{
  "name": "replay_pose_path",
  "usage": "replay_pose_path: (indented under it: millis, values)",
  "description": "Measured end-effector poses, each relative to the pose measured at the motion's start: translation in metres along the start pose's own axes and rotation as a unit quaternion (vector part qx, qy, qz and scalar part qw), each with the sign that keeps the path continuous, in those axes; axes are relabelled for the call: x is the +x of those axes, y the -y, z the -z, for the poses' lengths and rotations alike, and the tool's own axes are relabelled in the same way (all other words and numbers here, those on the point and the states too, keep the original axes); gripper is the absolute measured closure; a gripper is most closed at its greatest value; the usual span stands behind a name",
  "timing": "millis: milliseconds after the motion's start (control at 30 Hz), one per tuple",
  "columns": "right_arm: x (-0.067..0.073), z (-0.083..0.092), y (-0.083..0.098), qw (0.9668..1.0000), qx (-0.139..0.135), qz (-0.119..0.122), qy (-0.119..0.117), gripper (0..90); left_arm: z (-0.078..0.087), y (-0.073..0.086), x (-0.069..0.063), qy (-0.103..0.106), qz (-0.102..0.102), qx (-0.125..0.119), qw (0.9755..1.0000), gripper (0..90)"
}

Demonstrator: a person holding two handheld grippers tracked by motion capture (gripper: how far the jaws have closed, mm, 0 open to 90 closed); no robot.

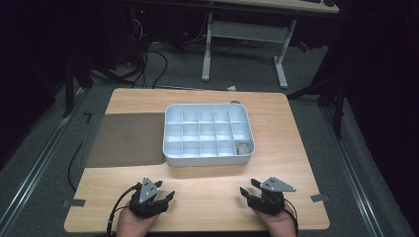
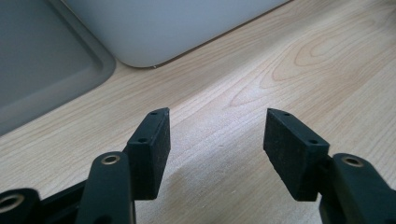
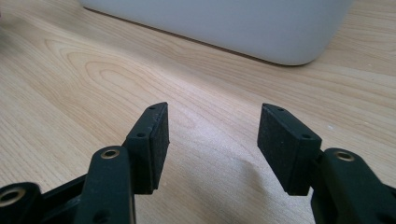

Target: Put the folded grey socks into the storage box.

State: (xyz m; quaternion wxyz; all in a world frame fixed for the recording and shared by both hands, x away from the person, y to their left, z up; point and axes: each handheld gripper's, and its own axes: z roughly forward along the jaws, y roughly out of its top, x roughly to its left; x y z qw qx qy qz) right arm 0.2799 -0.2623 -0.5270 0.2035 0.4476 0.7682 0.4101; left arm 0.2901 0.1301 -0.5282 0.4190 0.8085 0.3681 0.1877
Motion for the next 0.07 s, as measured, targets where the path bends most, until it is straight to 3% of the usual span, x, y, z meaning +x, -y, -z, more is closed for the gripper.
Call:
replay_pose_path:
  millis: [67]
  values:
    - [-0.0006, 0.0, -0.0002, 1.0, 0.002, -0.002, -0.001, 45.0, 0.0003, 0.0, -0.0002, 0.0, 0.0, -0.001, 1.0, 41.8]
